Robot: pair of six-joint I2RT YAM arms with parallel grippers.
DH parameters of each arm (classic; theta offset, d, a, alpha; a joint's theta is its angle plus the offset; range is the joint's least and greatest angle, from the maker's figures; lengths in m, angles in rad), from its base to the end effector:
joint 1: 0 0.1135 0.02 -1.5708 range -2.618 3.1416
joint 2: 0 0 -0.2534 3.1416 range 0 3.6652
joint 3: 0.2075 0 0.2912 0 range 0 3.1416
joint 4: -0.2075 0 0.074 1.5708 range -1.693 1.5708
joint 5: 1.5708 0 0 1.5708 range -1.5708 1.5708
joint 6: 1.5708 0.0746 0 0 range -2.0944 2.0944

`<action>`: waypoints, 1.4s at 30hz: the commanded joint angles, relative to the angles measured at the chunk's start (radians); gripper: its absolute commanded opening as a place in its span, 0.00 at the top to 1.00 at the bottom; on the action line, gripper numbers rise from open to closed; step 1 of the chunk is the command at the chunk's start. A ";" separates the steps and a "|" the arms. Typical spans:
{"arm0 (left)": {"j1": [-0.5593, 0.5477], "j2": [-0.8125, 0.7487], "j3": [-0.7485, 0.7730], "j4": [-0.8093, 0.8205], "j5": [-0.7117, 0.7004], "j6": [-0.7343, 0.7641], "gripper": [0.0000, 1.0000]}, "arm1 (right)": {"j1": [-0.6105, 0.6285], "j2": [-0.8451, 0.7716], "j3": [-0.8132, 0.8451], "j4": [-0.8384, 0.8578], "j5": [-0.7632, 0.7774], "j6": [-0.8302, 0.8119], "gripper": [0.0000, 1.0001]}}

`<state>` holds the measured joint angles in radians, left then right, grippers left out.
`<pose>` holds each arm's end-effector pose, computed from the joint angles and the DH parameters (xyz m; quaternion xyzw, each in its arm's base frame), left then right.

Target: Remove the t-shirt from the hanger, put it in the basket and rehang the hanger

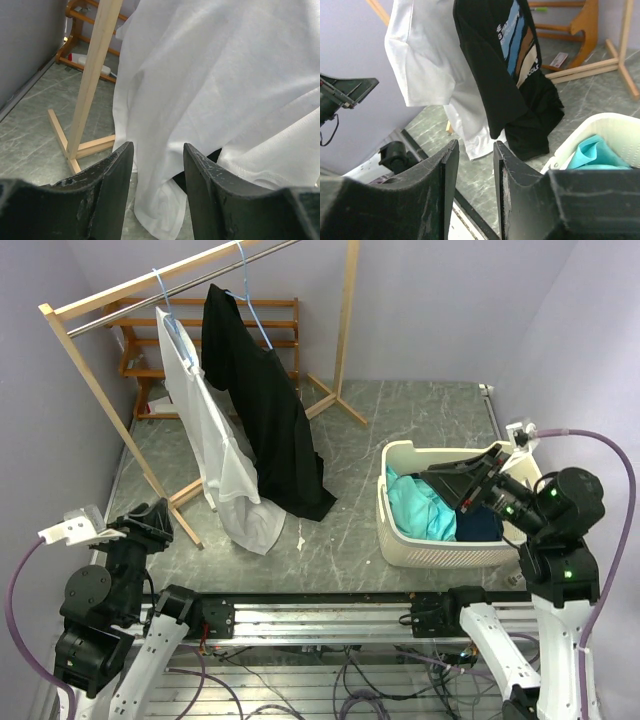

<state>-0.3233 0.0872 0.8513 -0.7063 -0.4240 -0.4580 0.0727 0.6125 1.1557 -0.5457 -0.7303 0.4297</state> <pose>0.0795 0.0057 0.3842 -0.1978 0.6592 -0.1372 0.7124 0.1511 0.0609 0.4575 -0.1308 0.6956 0.4089 0.5761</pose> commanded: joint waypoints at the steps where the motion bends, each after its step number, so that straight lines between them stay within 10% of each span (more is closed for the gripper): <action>1: 0.006 0.000 0.023 -0.028 -0.018 -0.020 0.44 | -0.009 0.044 0.036 0.025 -0.113 0.006 0.60; 19: 0.007 0.042 0.021 -0.033 -0.019 -0.032 0.44 | 0.002 0.513 0.515 0.145 -0.063 0.063 0.56; 30: 0.007 0.042 0.021 -0.043 -0.043 -0.042 0.44 | 0.554 1.061 1.251 -0.200 0.579 -0.188 0.50; 42: 0.007 0.051 0.022 -0.050 -0.058 -0.051 0.44 | 0.697 1.184 1.188 -0.100 0.723 -0.280 0.40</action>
<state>-0.3233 0.1280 0.8520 -0.7521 -0.4603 -0.4980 0.7242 1.7863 2.3756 -0.6930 -0.0830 0.1955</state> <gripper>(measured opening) 0.558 0.595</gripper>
